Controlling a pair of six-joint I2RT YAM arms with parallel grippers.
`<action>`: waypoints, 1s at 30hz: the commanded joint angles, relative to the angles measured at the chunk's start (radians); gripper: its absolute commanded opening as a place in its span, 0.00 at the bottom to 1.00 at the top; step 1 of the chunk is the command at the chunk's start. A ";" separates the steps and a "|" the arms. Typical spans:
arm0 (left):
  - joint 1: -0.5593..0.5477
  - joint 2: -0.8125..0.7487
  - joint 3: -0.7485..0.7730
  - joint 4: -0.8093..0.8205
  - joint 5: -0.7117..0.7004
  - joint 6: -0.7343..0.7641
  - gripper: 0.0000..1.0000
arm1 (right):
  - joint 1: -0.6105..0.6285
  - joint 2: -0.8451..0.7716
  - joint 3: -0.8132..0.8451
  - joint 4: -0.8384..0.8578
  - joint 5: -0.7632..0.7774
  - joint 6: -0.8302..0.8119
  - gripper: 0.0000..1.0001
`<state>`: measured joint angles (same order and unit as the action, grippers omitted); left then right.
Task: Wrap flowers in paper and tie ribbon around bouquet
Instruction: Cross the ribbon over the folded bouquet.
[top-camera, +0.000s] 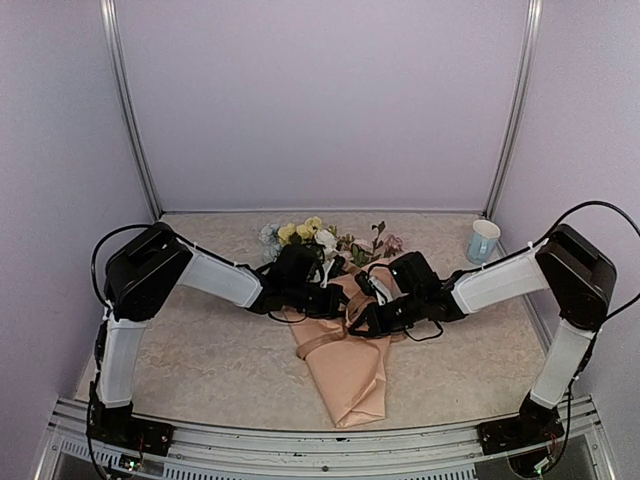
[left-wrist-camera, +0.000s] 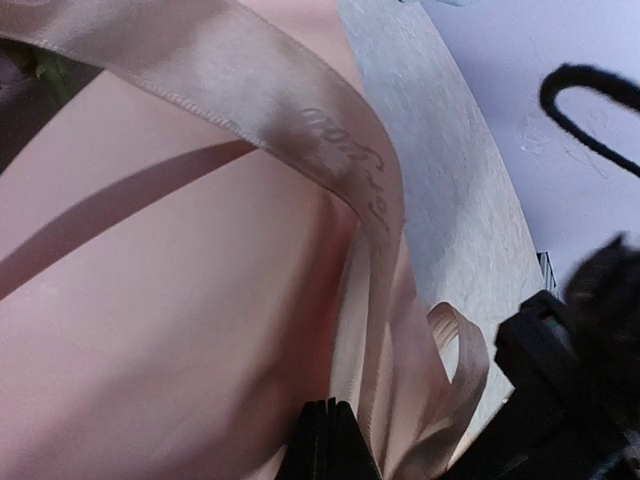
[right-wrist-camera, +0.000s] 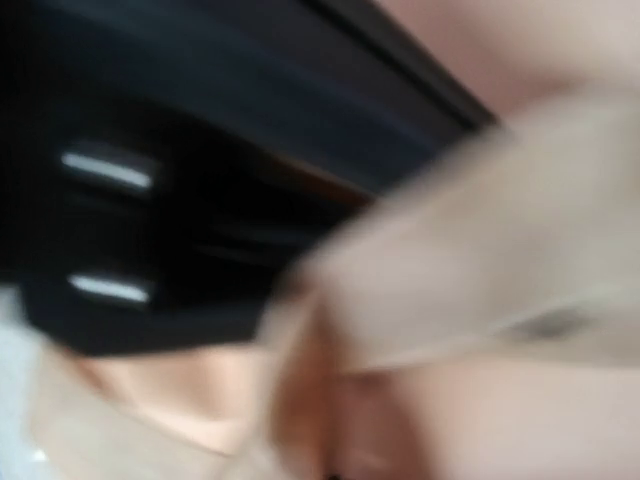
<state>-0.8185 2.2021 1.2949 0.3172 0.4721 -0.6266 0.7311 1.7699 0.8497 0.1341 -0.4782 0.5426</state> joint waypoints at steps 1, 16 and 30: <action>0.016 -0.084 -0.025 -0.053 -0.055 -0.010 0.00 | -0.001 0.053 -0.024 0.019 0.038 0.056 0.00; 0.020 -0.493 -0.119 -0.203 -0.249 0.040 0.00 | 0.001 0.092 -0.025 0.008 0.039 0.038 0.00; -0.114 -0.370 0.337 -0.312 -0.136 0.502 0.00 | -0.002 0.107 -0.009 0.019 0.016 0.038 0.00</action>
<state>-0.9657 1.7367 1.5551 0.0551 0.2840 -0.2226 0.7307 1.8385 0.8364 0.1688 -0.4759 0.5850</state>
